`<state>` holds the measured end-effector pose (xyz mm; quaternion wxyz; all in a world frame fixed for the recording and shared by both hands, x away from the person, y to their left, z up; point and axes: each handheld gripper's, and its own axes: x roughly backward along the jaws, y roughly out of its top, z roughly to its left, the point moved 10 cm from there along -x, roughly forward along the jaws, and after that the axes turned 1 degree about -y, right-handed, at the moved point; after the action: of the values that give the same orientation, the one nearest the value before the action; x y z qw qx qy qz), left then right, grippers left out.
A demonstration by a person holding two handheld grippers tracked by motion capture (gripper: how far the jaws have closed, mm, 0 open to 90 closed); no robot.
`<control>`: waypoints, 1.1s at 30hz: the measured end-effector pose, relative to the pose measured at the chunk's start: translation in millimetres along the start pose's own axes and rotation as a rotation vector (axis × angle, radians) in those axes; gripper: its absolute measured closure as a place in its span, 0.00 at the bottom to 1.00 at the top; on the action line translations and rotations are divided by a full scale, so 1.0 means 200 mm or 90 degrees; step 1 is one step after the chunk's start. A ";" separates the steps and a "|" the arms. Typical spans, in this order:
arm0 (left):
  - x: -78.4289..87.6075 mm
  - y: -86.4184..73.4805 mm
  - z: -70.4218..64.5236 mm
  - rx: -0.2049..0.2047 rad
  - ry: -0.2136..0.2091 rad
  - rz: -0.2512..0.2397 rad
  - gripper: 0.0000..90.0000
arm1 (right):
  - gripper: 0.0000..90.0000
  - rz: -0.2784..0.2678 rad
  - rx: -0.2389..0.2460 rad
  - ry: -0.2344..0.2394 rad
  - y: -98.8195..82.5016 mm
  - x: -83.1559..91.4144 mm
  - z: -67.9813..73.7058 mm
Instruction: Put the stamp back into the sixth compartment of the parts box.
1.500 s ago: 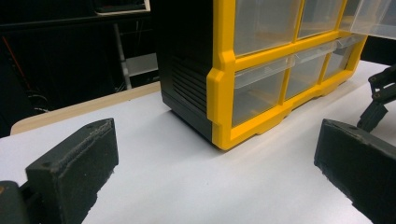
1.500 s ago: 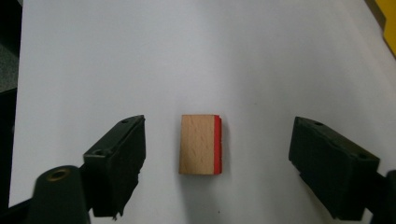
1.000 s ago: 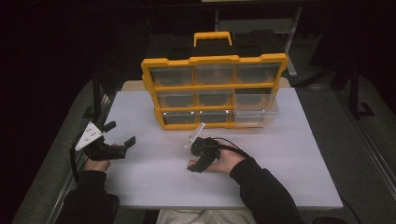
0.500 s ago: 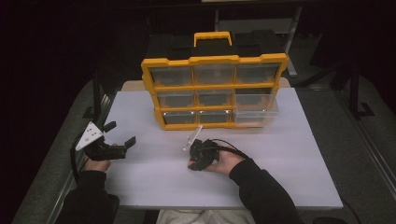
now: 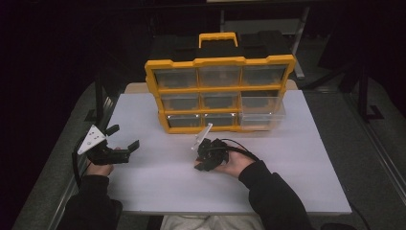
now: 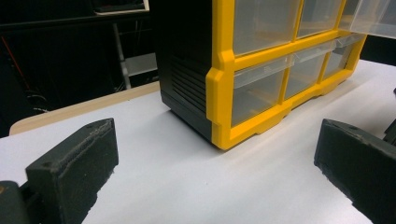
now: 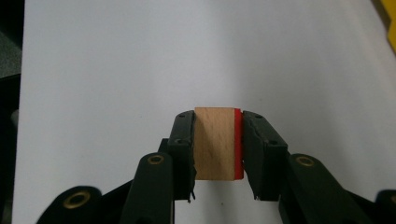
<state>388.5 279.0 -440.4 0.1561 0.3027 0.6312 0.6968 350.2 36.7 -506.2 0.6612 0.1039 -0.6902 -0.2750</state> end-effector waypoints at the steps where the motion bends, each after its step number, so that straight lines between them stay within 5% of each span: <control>1: 0.00 0.00 0.00 0.000 0.000 0.000 0.00 | 0.72 -0.004 0.003 -0.001 0.00 0.01 0.00; 33: 0.00 0.00 0.00 0.005 -0.002 -0.001 0.00 | 0.72 -0.050 0.002 -0.051 0.07 0.39 -0.03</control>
<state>388.0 278.3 -440.3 0.1566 0.3040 0.6339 0.6937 350.9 8.4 -432.8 0.6217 0.1210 -0.7117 -0.3038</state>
